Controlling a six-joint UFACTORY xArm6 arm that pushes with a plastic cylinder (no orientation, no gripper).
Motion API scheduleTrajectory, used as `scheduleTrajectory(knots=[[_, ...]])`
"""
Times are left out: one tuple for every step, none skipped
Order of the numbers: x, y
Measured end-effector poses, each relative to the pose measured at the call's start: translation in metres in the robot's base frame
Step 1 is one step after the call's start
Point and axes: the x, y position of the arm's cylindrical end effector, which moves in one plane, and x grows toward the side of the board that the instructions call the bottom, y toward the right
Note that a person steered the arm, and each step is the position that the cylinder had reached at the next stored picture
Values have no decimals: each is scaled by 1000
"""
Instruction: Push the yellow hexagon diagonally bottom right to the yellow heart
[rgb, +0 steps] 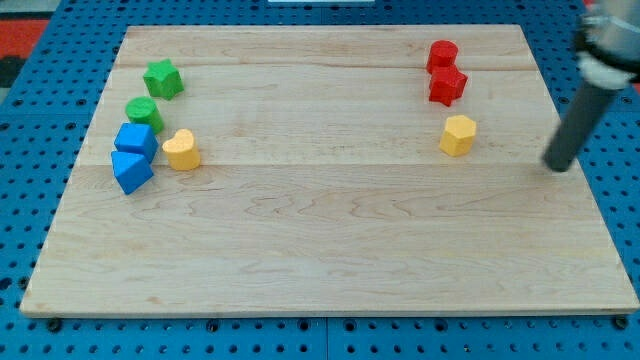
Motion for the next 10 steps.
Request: scheduleTrajectory(knots=[[-34,26],[-48,-19],[-42,-122],[-32,-235],[-24,-343],[-19,-431],[-19,-405],[-18,-339],[8,-296],[8,-362]])
